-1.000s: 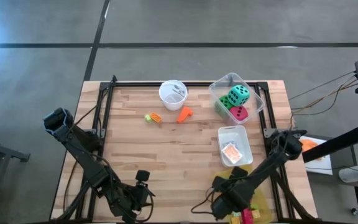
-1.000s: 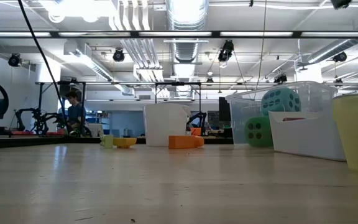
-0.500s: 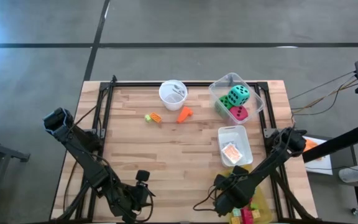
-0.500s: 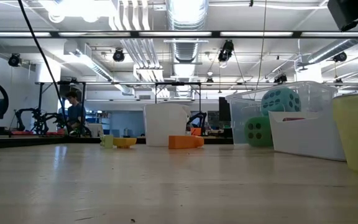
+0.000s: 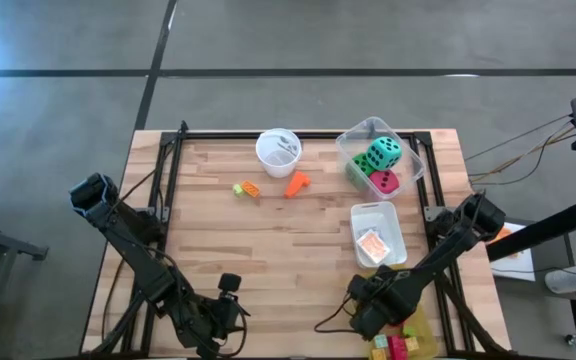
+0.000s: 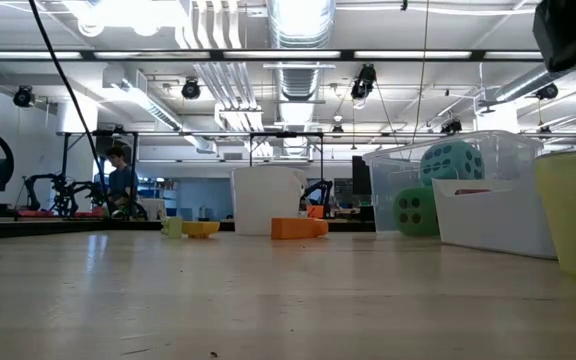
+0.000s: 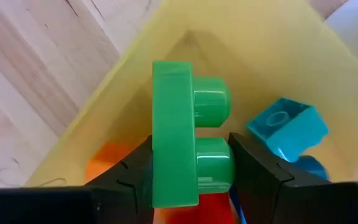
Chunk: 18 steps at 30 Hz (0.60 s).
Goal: Pick & Place Toys
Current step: Put the green game piece into the yellow bin
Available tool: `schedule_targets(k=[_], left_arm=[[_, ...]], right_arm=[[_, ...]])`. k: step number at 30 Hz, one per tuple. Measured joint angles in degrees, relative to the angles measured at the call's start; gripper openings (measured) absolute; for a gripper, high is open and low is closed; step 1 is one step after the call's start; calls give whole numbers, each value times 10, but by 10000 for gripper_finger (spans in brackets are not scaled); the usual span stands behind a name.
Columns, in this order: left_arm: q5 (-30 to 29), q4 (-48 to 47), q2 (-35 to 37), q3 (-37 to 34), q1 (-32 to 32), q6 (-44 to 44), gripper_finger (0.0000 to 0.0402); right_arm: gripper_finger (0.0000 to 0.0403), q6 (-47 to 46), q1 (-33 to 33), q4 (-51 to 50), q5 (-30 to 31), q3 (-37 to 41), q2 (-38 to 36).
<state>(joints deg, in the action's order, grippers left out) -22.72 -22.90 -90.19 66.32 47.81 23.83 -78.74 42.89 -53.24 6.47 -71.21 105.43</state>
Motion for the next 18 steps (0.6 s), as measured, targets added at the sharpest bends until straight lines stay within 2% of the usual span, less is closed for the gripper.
schedule_targets(k=[18], left_arm=[[0, 3, 0, 0, 0, 0, 146]], right_arm=[[157, -4, 7, 31, 9, 21, -13]])
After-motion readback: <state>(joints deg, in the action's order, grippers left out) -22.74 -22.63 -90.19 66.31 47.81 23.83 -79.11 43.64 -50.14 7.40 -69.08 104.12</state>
